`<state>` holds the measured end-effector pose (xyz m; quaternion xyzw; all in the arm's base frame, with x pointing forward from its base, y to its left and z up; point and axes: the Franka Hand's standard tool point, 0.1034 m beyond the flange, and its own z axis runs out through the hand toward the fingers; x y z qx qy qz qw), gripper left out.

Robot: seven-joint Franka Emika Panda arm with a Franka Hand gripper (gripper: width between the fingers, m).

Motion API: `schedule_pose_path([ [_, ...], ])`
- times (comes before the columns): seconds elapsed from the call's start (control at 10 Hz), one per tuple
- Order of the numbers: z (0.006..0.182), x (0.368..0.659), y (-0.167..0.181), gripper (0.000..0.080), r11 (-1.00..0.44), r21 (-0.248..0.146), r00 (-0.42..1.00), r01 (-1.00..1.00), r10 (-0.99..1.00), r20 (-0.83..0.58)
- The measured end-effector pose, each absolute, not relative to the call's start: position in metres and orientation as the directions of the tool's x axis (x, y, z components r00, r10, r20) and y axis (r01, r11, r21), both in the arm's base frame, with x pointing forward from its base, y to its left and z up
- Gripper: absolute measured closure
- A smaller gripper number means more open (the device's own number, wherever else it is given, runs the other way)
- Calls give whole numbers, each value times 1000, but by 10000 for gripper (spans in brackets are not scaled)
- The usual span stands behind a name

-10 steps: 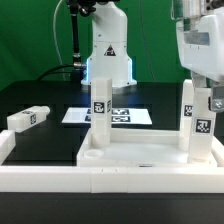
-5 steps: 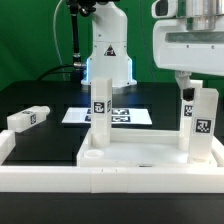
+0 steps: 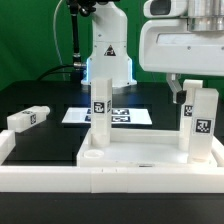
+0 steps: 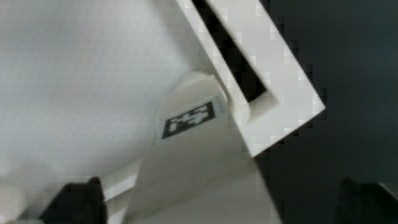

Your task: Assemble desk

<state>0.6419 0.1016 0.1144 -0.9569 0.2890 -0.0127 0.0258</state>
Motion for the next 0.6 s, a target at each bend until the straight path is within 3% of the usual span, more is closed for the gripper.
schedule_pose_path([
  [0.4, 114, 642, 102, 150, -937, -54, 937, -346, -348, 25],
  [0.5, 114, 642, 104, 263, -949, -54, 949, -311, -313, 26],
  [0.6, 114, 642, 104, 263, -950, -54, 951, -306, -308, 26],
])
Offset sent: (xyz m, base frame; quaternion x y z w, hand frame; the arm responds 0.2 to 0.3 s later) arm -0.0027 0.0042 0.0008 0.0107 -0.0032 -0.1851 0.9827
